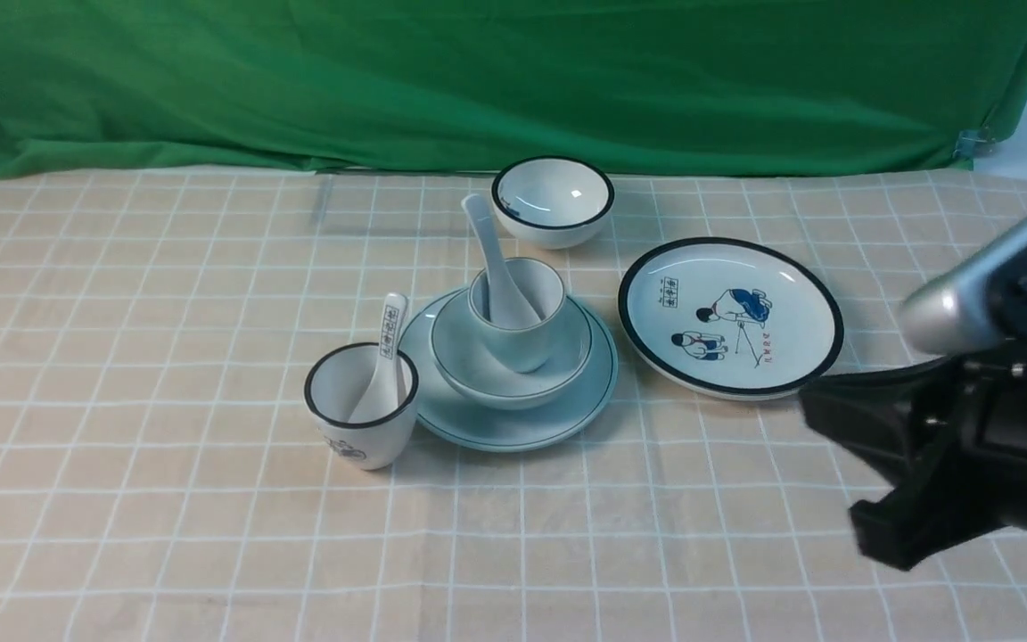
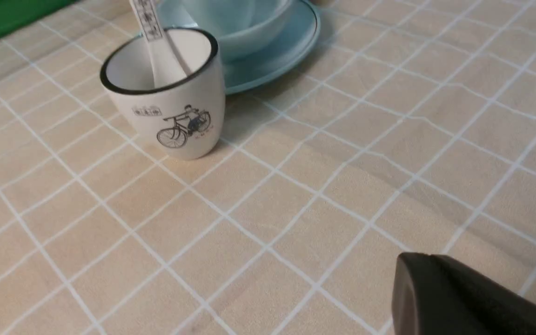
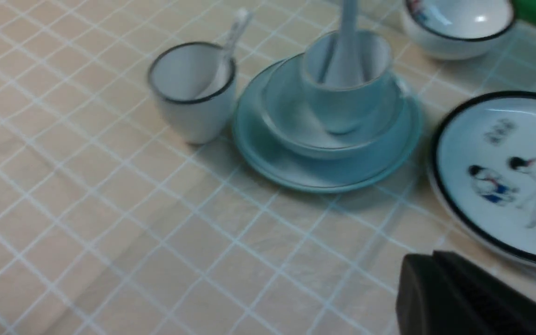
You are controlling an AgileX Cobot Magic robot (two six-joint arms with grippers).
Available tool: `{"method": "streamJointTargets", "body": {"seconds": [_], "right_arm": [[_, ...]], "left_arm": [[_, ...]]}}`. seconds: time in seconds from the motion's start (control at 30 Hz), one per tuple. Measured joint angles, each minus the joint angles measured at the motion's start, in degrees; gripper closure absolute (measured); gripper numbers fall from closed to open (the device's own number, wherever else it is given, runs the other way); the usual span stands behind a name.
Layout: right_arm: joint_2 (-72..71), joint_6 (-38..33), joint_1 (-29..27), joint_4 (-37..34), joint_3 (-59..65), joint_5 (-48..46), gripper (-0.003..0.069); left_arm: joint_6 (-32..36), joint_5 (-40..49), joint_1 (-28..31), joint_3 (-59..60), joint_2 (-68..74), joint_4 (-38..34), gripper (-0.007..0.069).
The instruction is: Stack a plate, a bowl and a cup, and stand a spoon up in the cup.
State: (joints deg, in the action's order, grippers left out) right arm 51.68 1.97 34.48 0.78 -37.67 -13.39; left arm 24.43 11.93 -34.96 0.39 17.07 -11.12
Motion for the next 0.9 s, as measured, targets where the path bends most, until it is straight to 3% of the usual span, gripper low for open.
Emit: {"method": "streamJointTargets", "body": {"seconds": [0.3,0.53,0.9], "right_arm": [[-33.03,-3.2,-20.29,0.61,31.1,8.38,0.0642],[-49.86,-3.59,-24.76,0.61,38.09,1.2,0.0642],[-51.56,-4.33,-25.89,0.61,38.09,-0.75,0.0636]], "left_arm": [[0.42,-0.05,0.0,0.0,0.0,0.13,0.0623],[0.42,-0.18,0.0,0.0,0.0,0.19,0.0623],[0.46,-0.48,0.0,0.0,-0.02,0.19,0.0623]]}}
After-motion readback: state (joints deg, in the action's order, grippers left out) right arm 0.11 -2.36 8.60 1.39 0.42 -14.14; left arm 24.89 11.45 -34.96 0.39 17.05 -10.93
